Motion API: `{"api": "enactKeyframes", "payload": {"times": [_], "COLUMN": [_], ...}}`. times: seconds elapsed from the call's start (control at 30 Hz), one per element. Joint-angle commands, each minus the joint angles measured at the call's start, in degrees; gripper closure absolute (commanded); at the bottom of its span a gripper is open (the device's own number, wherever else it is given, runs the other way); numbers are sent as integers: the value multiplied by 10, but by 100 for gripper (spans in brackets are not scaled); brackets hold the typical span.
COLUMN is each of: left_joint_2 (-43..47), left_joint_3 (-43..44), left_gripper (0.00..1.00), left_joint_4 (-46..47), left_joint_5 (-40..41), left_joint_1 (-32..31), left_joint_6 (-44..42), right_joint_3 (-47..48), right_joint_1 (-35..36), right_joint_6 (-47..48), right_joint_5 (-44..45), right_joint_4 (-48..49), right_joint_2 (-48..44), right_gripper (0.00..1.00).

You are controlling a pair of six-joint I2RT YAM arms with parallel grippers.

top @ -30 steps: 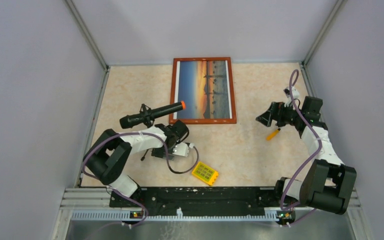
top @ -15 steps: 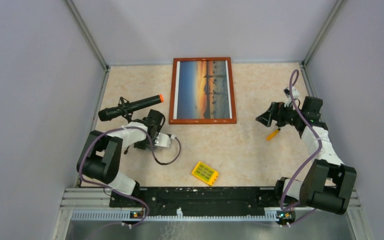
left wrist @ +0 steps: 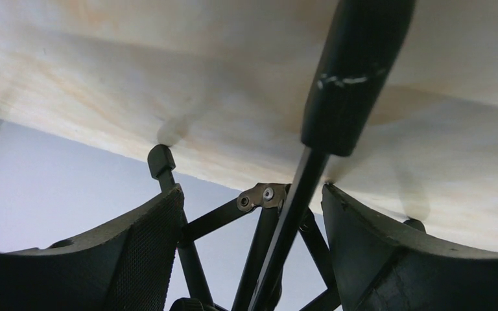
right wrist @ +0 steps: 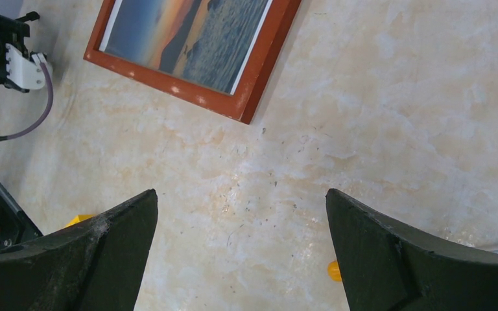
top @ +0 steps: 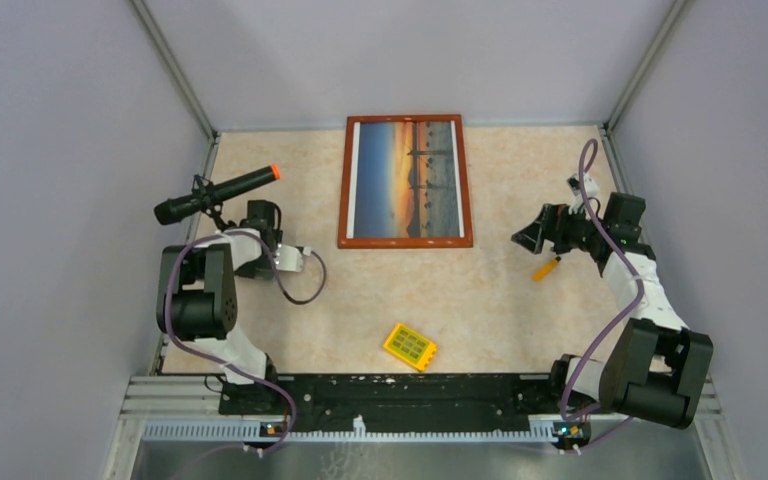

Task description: Take the photo out of the frame

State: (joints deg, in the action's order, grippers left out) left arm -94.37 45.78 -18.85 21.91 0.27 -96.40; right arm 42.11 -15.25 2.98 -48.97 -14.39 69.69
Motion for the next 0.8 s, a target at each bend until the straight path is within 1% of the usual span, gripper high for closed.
{"api": "enactKeyframes", "payload": {"times": [0.0,0.2,0.37,0.53,0.67,0.77], "left_joint_2": [-52,-107,-126,-109,-68,-34], "left_joint_3": [45,87,115,112,98,74], "left_gripper": [18,19,19,15,10,8], "left_joint_4": [47,81,77,43,-9,-41], "left_joint_5": [-44,-46,-49,-59,-83,-86], "left_joint_1": [56,98,104,98,86,61], "left_joint_6": [-48,-77,-75,-63,-44,-25], "right_joint_3": [7,8,10,10,10,9], "right_joint_1": [-7,-7,-7,-8,-7,-7], "right_joint_6": [13,13,16,17,17,15], "right_joint_5": [-6,-3,-3,-2,-5,-4], "right_joint_4": [9,12,11,13,12,13], "right_joint_2": [4,11,18,19,18,14], "right_gripper": [1,1,1,1,1,1]}}
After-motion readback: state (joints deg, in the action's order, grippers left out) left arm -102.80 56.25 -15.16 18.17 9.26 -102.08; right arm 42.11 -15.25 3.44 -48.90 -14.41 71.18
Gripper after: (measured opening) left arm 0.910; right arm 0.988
